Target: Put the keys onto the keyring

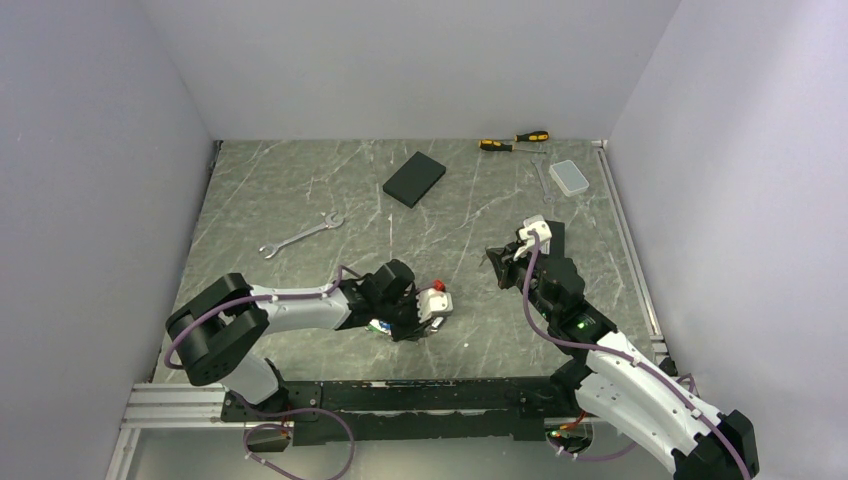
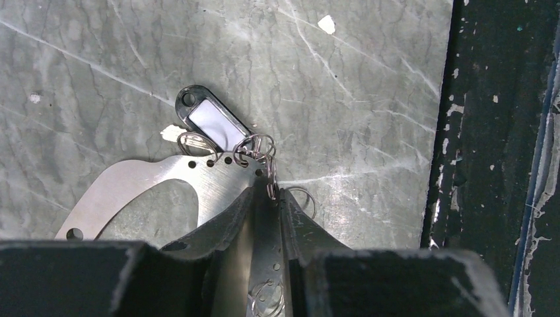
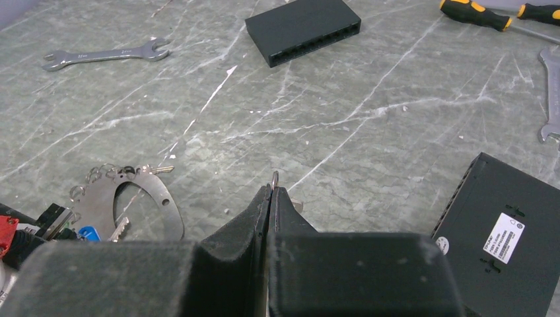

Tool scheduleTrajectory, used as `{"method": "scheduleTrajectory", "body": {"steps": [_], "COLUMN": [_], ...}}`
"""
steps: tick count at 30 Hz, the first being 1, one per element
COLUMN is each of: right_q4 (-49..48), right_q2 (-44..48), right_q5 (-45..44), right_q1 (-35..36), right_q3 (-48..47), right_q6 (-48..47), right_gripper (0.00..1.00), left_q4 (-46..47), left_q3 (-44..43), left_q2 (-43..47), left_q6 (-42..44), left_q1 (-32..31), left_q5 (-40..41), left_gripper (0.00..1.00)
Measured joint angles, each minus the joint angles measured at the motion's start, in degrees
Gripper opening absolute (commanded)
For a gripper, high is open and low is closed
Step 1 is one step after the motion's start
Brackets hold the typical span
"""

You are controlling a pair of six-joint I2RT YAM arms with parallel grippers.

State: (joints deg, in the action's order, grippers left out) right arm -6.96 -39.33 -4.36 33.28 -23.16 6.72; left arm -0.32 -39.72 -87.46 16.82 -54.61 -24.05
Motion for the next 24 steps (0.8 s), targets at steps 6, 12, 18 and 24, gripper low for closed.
{"method": "scheduleTrajectory", "body": {"steps": [6,12,18,24], "right_q4": [0.0,0.0,0.0,0.0], "right_q2": [0.0,0.0,0.0,0.0], "right_q5": [0.0,0.0,0.0,0.0], "right_q1": [0.0,0.0,0.0,0.0], "right_q3": [0.0,0.0,0.0,0.0], "right_q6": [0.0,0.0,0.0,0.0], "right_gripper": [0.0,0.0,0.0,0.0], "left_q4": [0.0,0.1,0.1,0.2], "left_q3": [0.0,0.1,0.2,0.3], "left_q2": [0.0,0.0,0.0,0.1], "left_q6": [0.0,0.0,0.3,1.7], "left_q1": [-0.5,-0.8,-1.1,-1.3], "left_q5": [0.0,0.0,1.1,1.7], "left_gripper": [0.23,0.16,0.0,0.0]}}
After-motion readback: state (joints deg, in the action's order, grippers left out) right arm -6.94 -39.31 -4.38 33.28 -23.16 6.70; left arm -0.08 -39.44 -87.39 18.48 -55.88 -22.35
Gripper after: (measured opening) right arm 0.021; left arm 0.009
